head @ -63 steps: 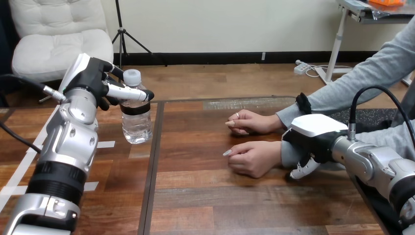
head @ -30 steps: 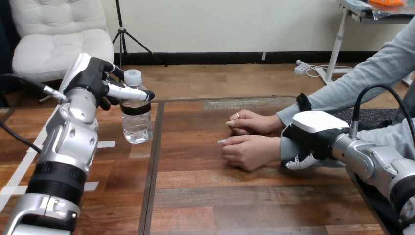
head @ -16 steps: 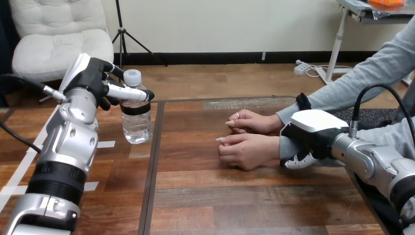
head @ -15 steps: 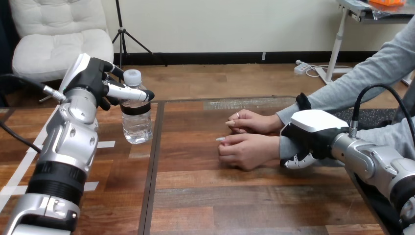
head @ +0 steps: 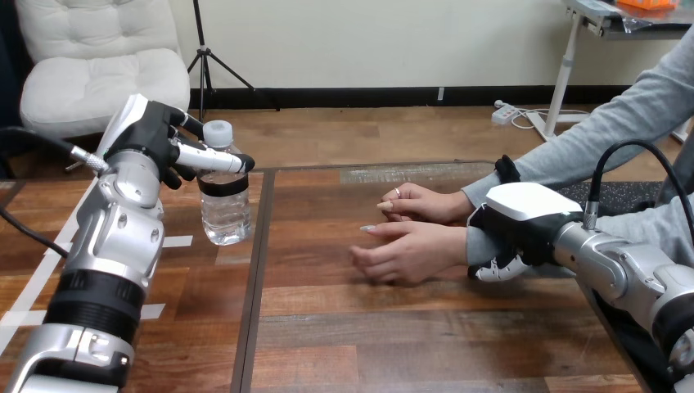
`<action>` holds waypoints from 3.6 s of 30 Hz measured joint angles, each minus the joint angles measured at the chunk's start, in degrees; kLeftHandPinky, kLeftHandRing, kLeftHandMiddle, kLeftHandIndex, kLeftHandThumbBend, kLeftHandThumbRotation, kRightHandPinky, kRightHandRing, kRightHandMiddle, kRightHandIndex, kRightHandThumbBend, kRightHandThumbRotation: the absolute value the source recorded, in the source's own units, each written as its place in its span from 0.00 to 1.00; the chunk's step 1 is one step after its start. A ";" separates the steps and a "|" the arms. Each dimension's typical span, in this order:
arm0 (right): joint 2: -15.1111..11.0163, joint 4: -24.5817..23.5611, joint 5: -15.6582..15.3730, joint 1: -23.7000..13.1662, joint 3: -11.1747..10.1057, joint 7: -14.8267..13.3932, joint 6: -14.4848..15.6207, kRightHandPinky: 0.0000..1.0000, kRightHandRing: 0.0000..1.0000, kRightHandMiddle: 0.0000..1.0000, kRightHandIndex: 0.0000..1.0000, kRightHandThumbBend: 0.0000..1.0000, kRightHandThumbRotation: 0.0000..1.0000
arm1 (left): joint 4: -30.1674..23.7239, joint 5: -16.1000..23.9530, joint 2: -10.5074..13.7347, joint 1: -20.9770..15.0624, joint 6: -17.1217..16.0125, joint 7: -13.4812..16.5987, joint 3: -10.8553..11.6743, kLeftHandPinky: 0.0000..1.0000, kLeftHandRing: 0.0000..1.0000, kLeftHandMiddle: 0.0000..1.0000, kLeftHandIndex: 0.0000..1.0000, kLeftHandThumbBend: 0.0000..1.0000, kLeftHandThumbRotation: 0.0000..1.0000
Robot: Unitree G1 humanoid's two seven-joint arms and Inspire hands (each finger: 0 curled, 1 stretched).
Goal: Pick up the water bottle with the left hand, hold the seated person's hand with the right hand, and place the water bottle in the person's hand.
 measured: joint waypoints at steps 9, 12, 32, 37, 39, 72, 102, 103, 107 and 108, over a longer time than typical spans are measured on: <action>0.00 0.00 0.04 0.00 -0.34 -0.14 -0.59 0.36 0.43 0.48 0.53 0.38 0.17 | -0.03 -0.02 0.00 0.00 0.00 -0.15 0.00 0.22 0.28 0.36 0.49 0.66 0.00; 0.00 0.00 0.10 0.00 -0.47 -0.14 -0.63 0.36 0.42 0.48 0.52 0.37 0.15 | -0.05 -0.03 0.00 0.01 0.00 -0.34 0.00 0.22 0.28 0.35 0.49 0.66 0.00; 0.00 0.00 2.38 0.00 -0.97 -0.08 -0.71 0.36 0.42 0.48 0.53 0.37 0.08 | -1.10 -0.03 0.00 0.07 -0.04 -0.63 0.00 0.26 0.31 0.38 0.48 0.65 0.00; 0.00 0.00 2.38 0.00 -0.98 -0.08 -1.00 0.37 0.42 0.49 0.53 0.38 0.07 | -1.10 -0.03 0.00 0.07 -0.04 -0.63 0.00 0.27 0.32 0.39 0.48 0.65 0.00; 0.00 0.00 2.39 0.00 -0.99 -0.08 -1.14 0.37 0.43 0.49 0.54 0.39 0.07 | -1.10 -0.03 0.01 0.08 -0.04 -0.64 0.00 0.27 0.32 0.39 0.47 0.65 0.00; -0.03 -0.63 4.13 0.00 -2.45 0.54 -2.51 0.36 0.41 0.49 0.54 0.37 0.15 | -1.10 -0.76 -0.15 0.08 -0.14 -0.89 0.14 0.24 0.30 0.37 0.49 0.62 0.00; -0.06 -1.85 4.54 0.01 -2.97 0.77 -4.42 0.35 0.41 0.48 0.52 0.38 0.14 | -1.11 -0.77 -1.22 0.08 0.60 -0.97 0.09 0.16 0.24 0.33 0.49 0.63 0.00; -0.06 -1.85 4.54 0.00 -2.97 0.78 -4.49 0.35 0.41 0.48 0.51 0.38 0.14 | -1.11 -0.77 -1.25 0.08 0.60 -1.00 0.09 0.17 0.24 0.33 0.49 0.63 0.00; -0.06 -1.85 4.54 0.00 -2.97 0.78 -4.86 0.35 0.41 0.47 0.50 0.38 0.13 | -1.11 -0.77 -1.40 0.08 0.59 -1.06 0.08 0.17 0.24 0.33 0.49 0.63 0.00; -0.06 -1.85 4.54 0.00 -2.97 0.78 -4.95 0.35 0.41 0.47 0.50 0.38 0.13 | -1.11 -0.77 -1.44 0.08 0.59 -1.07 0.07 0.17 0.24 0.33 0.49 0.63 0.00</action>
